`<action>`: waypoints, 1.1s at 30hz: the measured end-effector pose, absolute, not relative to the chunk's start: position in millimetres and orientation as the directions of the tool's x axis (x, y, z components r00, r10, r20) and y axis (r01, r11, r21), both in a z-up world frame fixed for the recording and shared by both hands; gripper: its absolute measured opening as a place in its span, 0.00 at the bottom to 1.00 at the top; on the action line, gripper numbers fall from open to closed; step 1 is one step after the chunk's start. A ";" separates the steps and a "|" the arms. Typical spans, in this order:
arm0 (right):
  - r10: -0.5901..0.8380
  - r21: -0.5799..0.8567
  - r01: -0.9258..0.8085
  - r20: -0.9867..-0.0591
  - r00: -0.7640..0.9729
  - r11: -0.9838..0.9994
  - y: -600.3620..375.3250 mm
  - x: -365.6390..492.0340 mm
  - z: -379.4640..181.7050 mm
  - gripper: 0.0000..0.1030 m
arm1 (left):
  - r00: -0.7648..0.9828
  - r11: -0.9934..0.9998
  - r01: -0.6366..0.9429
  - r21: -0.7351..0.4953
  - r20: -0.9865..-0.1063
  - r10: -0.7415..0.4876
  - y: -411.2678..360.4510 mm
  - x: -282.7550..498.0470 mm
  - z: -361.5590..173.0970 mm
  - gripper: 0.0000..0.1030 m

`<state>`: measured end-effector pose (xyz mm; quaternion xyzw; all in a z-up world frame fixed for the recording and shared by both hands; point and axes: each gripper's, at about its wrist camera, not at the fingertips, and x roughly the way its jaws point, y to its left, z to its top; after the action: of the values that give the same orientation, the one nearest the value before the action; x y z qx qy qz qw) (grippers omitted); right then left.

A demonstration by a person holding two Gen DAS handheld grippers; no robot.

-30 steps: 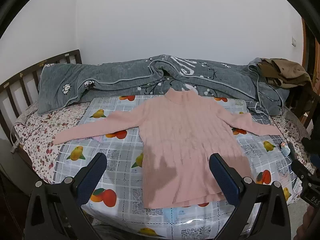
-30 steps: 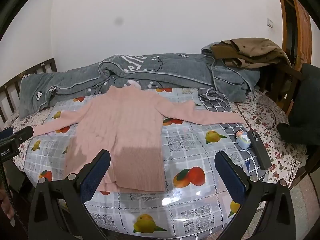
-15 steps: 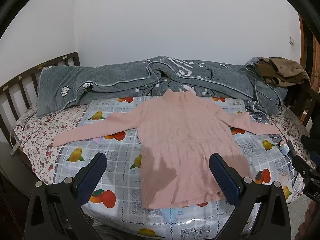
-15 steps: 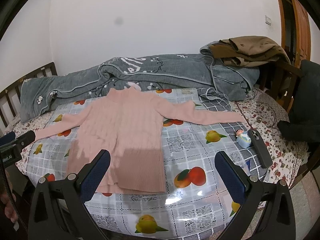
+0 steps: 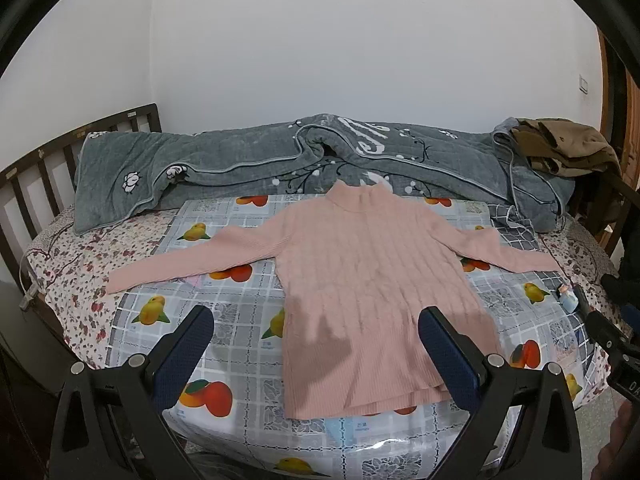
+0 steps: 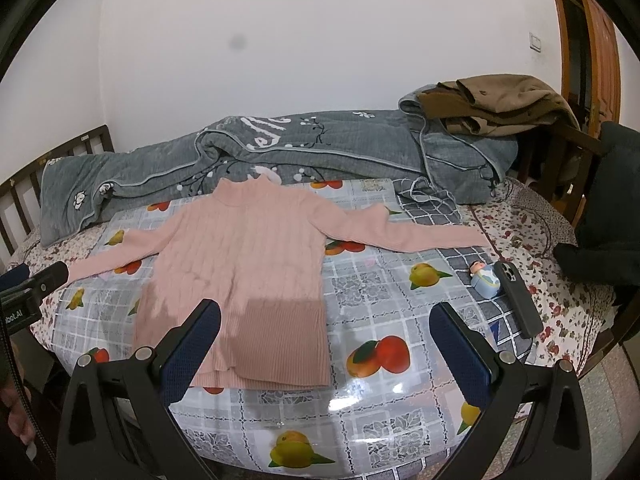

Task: Fold small clothes

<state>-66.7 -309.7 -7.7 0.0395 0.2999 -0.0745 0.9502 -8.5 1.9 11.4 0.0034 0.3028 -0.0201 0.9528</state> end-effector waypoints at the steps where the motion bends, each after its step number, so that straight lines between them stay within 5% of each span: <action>1: -0.118 0.031 0.166 -0.576 0.809 0.986 -310.0 -66.7 -7.7 1.00 | 0.815 0.999 0.040 -0.007 -0.578 -0.037 3.0 -8.1 11.8 1.00; 33: -0.123 0.041 0.176 -0.566 0.815 0.984 -314.0 -70.5 -4.3 1.00 | 0.830 0.999 0.046 -0.016 -0.556 -0.047 2.2 -10.7 8.2 1.00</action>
<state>-70.5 -313.9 -4.3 0.0457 0.2938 -0.0785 0.9515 -10.7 2.2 8.2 -0.0013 0.2905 -0.0242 0.9566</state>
